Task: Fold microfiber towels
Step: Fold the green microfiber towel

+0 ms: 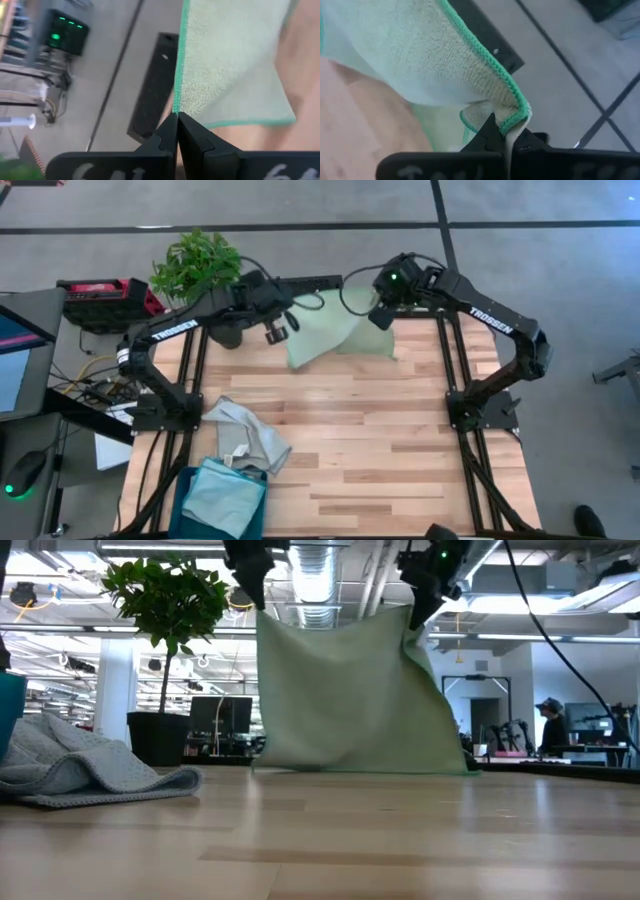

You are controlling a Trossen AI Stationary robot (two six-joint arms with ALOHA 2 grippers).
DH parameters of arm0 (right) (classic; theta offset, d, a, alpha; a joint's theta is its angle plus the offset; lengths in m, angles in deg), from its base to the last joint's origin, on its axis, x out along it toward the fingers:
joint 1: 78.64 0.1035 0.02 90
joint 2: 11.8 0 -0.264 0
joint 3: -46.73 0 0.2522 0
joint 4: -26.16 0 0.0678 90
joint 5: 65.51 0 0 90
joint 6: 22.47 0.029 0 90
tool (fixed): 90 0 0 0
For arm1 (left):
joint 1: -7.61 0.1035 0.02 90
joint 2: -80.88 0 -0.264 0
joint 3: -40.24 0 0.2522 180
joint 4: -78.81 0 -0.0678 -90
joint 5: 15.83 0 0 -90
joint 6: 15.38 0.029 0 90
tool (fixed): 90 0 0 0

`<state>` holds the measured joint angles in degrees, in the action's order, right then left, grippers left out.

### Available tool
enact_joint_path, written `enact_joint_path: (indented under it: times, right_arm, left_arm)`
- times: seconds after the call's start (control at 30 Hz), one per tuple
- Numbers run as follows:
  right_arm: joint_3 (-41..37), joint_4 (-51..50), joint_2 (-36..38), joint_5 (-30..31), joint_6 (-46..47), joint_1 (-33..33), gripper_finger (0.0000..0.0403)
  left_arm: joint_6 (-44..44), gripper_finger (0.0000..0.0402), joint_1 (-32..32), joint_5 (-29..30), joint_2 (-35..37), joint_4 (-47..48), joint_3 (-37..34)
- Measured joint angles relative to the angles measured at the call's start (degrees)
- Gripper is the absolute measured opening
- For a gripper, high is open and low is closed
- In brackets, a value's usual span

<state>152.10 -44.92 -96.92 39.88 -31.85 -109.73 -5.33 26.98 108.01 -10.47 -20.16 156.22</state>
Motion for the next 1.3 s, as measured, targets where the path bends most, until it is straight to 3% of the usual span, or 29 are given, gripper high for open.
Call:
enact_joint_path:
  times: [0.23, 0.37, 0.47, 0.63, 0.77, 0.87, 1.0, 1.3]
  right_arm:
    - [0.02, 2.69, 2.91, 10.13, -1.65, -0.72, 0.0012]
    - [0.02, 0.83, 5.49, 11.5, -1.58, 1.38, 0.0008]
    - [0.04, -4.69, 6.78, 8.02, 0.32, 3.77, 0.0005]
    - [-0.52, -17.99, 5.34, 4.45, 7.39, 7.46, 0.0013]
    - [-4.49, -20.84, 4.51, -1.74, 11.47, 10.8, 0.0011]
    - [-8.6, -20.21, 4.45, -5.83, 14.18, 13.9, 0.0006]
    - [-13.36, -19.34, 4.43, -6.62, 19.32, 19.07, 0.001]
    - [-21.28, -13.91, 4.46, -10.89, 32.55, 31.74, 0.0009]
  left_arm:
    - [6.63, 0.0, 1.75, 3.62, 1.38, -9.93, 0.02]
    - [8.72, 0.0, 1.32, 4.14, 1.53, -9.35, 0.02]
    - [7.32, 0.0, 0.36, 1.03, 1.53, -5.42, 0.02]
    - [3.79, 0.0, -2.35, -9.89, 1.22, 1.49, 0.02]
    - [-1.09, 0.0, -5.44, -17.12, 1.22, 4.28, 0.02]
    - [-5.09, 0.0, -8.35, -18.86, 1.22, 5.92, 0.02]
    - [-11.73, 0.0, -12.89, -20.38, 1.31, 7.47, -0.88]
    - [-22.94, 0.0, -23.4, -20.91, 1.33, 3.6, -12.93]
